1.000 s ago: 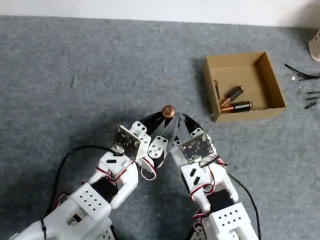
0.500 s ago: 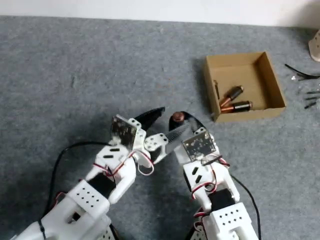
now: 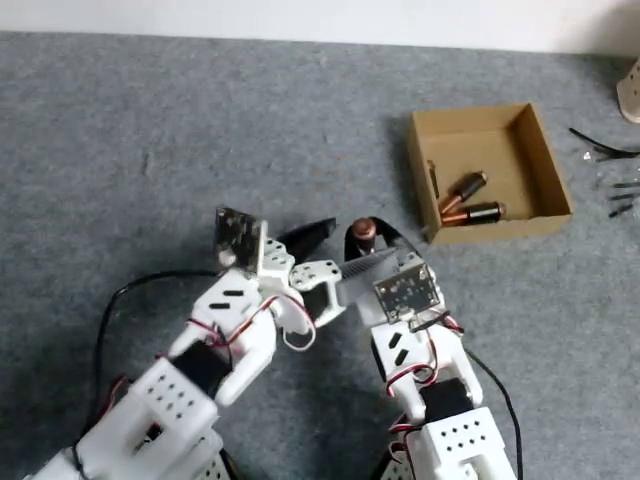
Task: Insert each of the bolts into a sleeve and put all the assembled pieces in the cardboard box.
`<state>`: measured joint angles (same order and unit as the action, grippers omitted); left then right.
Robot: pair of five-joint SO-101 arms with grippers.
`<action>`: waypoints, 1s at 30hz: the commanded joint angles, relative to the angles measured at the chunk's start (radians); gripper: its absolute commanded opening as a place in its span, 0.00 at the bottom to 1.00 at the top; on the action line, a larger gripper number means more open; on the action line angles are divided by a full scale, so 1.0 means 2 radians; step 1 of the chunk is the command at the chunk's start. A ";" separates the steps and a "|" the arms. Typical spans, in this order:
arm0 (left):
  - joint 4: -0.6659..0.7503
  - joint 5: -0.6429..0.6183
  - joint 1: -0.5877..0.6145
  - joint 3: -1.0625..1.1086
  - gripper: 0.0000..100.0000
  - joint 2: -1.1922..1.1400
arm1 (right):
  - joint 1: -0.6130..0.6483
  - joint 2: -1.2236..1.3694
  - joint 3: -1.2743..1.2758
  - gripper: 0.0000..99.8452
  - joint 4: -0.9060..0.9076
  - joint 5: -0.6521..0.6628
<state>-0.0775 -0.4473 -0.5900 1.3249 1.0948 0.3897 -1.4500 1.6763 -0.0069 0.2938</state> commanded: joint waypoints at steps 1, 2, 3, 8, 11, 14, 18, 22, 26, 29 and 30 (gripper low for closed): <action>-0.001 -0.003 0.018 0.009 0.35 0.103 | -0.010 -0.010 0.056 0.00 -0.007 -0.003; -0.001 -0.003 0.024 0.030 0.35 0.132 | -0.010 -0.010 0.056 0.00 -0.007 -0.003; -0.001 -0.003 0.033 0.056 0.35 0.161 | -0.010 -0.010 0.056 0.00 -0.007 -0.003; -0.002 0.001 0.096 0.192 0.28 0.291 | -0.030 -0.010 0.056 0.00 -0.008 -0.003; -0.066 0.000 0.161 0.187 0.11 0.333 | -0.052 -0.010 0.056 0.00 -0.008 -0.005; -0.097 -0.002 0.201 0.186 0.01 0.357 | -0.052 -0.010 0.056 0.00 -0.008 -0.005; -0.139 0.001 0.214 0.186 0.01 0.353 | -0.057 -0.007 0.056 0.00 -0.008 -0.003; -0.185 0.032 0.239 0.186 0.01 0.347 | -0.083 -0.005 0.040 0.00 -0.005 -0.005; -0.249 0.130 0.241 0.181 0.01 0.351 | -0.102 0.023 -0.021 0.00 0.010 -0.029; -0.275 0.166 0.241 0.181 0.01 0.351 | -0.116 0.099 -0.113 0.00 0.050 -0.036; -0.278 0.173 0.241 0.181 0.01 0.351 | -0.124 0.135 -0.147 0.00 0.058 -0.037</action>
<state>-0.6084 -0.1557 -0.1204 1.6747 1.7883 0.1765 -1.3134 1.5904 0.0775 0.2371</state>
